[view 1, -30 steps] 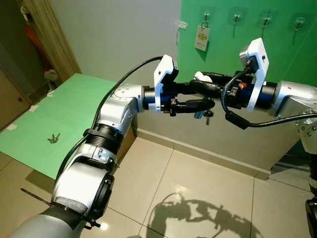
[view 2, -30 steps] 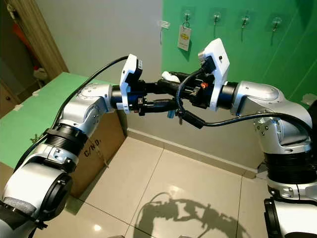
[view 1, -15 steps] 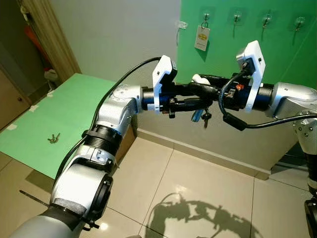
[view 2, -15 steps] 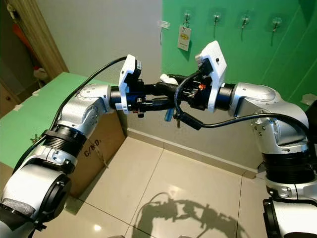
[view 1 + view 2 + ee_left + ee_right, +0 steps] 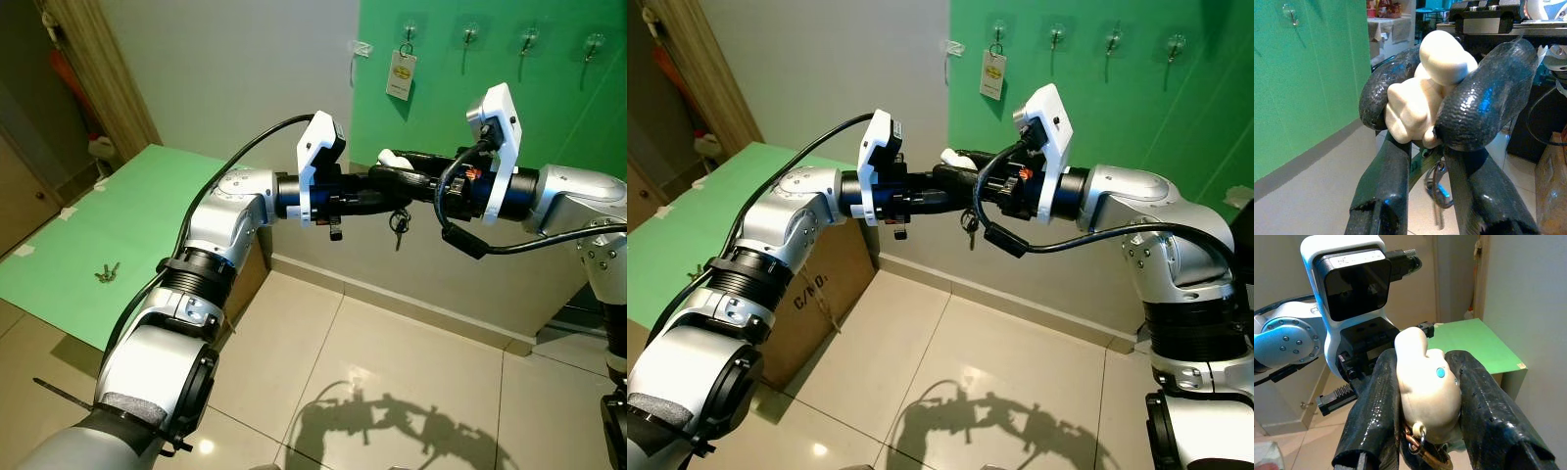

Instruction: Hang keys on a hook

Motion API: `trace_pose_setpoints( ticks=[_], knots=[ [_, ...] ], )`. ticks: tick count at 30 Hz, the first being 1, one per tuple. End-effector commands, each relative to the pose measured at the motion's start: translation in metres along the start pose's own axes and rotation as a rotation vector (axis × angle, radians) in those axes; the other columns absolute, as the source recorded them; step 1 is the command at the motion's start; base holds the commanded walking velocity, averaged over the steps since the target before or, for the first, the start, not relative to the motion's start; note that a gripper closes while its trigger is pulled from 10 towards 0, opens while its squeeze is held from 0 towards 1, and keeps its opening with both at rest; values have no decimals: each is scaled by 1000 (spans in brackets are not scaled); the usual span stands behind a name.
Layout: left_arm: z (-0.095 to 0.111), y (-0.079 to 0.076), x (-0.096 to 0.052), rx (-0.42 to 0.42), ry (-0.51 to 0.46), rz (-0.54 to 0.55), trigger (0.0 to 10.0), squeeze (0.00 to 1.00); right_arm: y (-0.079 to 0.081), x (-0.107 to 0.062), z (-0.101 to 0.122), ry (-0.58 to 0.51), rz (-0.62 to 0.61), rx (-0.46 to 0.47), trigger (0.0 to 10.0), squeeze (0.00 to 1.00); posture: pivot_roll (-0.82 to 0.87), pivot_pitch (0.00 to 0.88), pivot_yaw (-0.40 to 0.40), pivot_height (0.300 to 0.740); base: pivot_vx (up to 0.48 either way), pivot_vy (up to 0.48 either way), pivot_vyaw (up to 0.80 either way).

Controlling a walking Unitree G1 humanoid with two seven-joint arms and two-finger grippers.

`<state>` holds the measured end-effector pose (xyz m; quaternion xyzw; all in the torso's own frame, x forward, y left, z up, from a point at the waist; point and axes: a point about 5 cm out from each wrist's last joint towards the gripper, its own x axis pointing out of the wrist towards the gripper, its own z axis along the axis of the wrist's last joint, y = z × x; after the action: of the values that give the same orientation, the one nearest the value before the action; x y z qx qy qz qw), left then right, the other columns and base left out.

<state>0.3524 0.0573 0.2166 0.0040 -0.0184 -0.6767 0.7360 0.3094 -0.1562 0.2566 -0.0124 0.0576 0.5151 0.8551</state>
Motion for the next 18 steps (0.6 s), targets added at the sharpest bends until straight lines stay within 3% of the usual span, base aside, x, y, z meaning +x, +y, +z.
trace_pose_setpoints(
  ticks=[1,16,17,18],
  knots=[
    [1,-4,0,24,13,-47,0,0,-12,-9,7,-10,-93,-38,0,0,-247,0,66,740,0,0,0],
    [4,-3,-2,25,-1,-46,0,0,-22,-8,7,-14,-186,-52,0,0,-246,0,72,740,0,0,0],
    [4,-4,-3,24,-5,-46,0,0,-26,-8,5,8,-237,-52,8549,0,-246,0,72,740,0,0,0],
    [4,-4,-3,24,-5,-46,0,0,-26,-8,5,8,-237,-52,8549,0,-246,0,72,740,0,0,0]
  ],
)
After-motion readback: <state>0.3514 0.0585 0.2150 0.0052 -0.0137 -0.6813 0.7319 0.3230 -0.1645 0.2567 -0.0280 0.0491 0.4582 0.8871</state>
